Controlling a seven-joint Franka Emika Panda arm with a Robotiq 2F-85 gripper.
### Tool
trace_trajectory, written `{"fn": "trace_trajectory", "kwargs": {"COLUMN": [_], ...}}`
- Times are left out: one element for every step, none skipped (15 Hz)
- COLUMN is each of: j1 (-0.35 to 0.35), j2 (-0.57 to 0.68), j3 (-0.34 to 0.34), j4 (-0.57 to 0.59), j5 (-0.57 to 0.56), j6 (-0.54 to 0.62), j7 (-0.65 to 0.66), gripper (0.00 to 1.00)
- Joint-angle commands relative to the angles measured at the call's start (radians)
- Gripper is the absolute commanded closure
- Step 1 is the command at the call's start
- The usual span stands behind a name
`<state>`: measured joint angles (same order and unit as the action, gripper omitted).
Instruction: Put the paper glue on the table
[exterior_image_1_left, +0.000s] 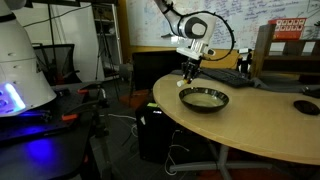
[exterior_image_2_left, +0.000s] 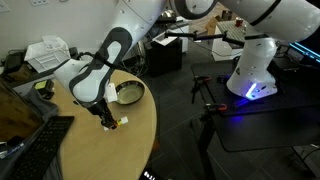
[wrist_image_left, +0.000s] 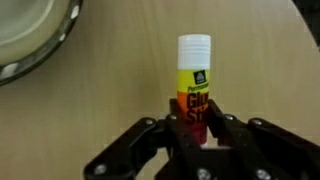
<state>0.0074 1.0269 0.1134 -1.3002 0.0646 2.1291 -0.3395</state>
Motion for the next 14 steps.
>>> {"fn": "trace_trajectory", "kwargs": {"j1": [0.042,0.046,0.054,0.055,0.05,0.045,0.039,0.029,0.018,0.014,0.011,0.007,0.004,0.003], "j2": [0.048,0.052,0.048,0.035,0.007,-0.019,-0.058,-0.094,-0.141,-0.183,-0.219,-0.254,-0.285,-0.314], "j3": [-0.042,-0.043,-0.05,-0.047,-0.04,-0.034,-0.03,-0.022,-0.016,-0.018,-0.022,-0.021,-0.02,-0.021], "j4": [0.09,0.098,0.097,0.09,0.067,0.048,0.02,-0.005,-0.036,-0.061,-0.082,-0.108,-0.135,-0.167], "j5": [-0.067,-0.079,-0.093,-0.099,-0.095,-0.088,-0.087,-0.083,-0.077,-0.075,-0.084,-0.084,-0.082,-0.087], "j6": [-0.031,-0.03,-0.017,-0.023,-0.031,-0.044,-0.077,-0.103,-0.145,-0.191,-0.228,-0.254,-0.28,-0.293], "j7": [0.072,0.075,0.086,0.086,0.087,0.09,0.078,0.058,0.041,0.044,0.032,0.023,0.018,0.004], "gripper": [0.91,0.74,0.42,0.41,0.34,0.28,0.21,0.12,0.05,0.01,0.0,0.0,0.0,0.0]}}
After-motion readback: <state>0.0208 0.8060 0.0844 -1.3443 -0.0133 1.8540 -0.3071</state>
